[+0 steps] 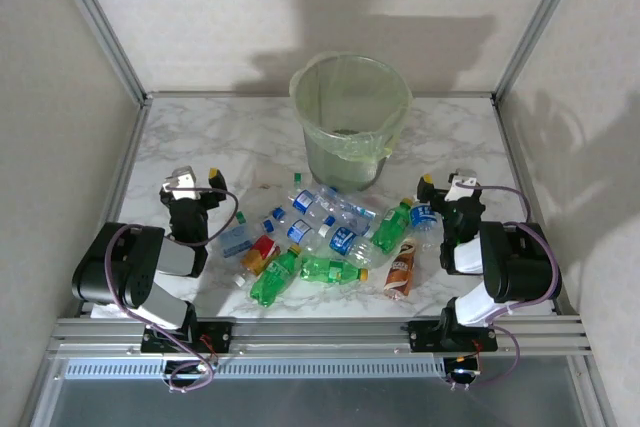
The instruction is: Put the plastic bottles in the bin
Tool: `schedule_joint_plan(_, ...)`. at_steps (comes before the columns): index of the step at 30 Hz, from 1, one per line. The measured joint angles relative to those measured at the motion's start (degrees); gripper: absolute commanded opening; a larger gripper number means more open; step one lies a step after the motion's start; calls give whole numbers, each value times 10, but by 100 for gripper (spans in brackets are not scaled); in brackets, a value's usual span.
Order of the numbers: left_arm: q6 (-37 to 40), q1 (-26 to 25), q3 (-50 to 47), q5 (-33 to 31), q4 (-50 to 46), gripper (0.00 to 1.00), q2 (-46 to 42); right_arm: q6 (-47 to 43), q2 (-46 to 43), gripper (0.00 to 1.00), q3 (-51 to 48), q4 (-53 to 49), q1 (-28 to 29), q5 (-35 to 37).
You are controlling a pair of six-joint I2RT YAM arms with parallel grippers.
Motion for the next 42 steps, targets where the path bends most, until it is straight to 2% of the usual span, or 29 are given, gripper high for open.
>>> schedule_joint_plan(28,0,0,0,0,0,99,0,-2,-1,99,1,-3,0,3)
schedule_joint_plan(30,0,-2,3,-9,-9,99,-3,3,-25,99,19,-61,6,36)
schedule_joint_plan(32,-3,-8,40,-40,-105,100,-32,41,-86,99,93,-230,13,93)
schedule_joint_plan(34,-24,-10,110,-68,-205,100,-70,109,-136,99,213,-396,15,136)
schedule_joint_plan(37,-101,-10,238,-103,-338,95,-127,217,-194,97,367,-556,12,167)
schedule_joint_plan(40,-205,-16,347,-108,-454,94,-161,290,-245,93,412,-675,5,168)
schedule_joint_plan(42,-266,-36,385,-105,-509,92,-178,315,-245,91,433,-769,4,165)
